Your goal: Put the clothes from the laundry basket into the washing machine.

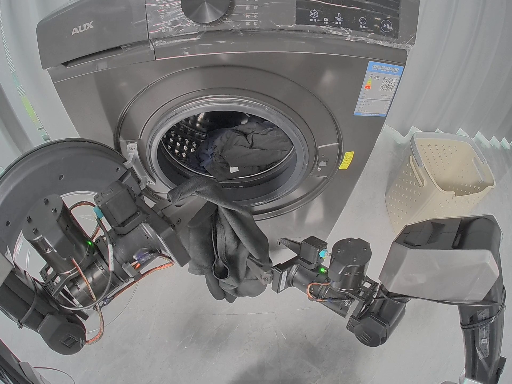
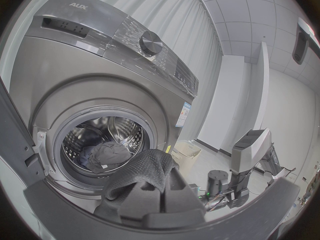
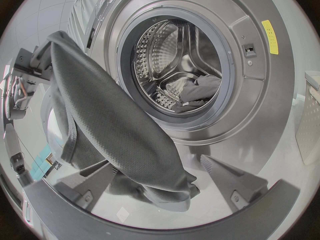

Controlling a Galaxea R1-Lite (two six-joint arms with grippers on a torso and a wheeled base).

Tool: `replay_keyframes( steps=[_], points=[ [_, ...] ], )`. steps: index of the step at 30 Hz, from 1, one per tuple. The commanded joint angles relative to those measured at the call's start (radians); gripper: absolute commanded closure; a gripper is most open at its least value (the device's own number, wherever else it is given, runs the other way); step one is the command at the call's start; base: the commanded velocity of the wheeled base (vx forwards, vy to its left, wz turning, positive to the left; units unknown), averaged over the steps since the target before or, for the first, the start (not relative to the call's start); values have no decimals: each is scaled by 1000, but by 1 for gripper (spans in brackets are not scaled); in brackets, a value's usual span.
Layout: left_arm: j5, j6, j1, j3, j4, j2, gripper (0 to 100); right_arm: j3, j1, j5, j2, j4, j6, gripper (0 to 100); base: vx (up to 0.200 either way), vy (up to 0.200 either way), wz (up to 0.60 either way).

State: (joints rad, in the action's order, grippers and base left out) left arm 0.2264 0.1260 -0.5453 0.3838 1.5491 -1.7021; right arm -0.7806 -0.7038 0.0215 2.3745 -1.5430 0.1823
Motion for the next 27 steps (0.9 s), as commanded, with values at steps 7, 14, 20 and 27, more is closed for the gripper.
replay_keyframes(
  steps=[7,14,20,27],
  points=[
    [-38,3,8,35,0,-33,100,337,-45,-2,-235,1,-11,0,0,0,0],
    [-50,3,13,46,0,-44,100,420,-137,2,-251,1,-9,0,0,0,0],
    [-52,3,24,59,0,-51,100,388,-249,26,-238,1,-11,0,0,0,0],
    [-53,3,24,63,0,-59,100,310,-266,26,-173,1,-12,0,0,0,0]
  ],
)
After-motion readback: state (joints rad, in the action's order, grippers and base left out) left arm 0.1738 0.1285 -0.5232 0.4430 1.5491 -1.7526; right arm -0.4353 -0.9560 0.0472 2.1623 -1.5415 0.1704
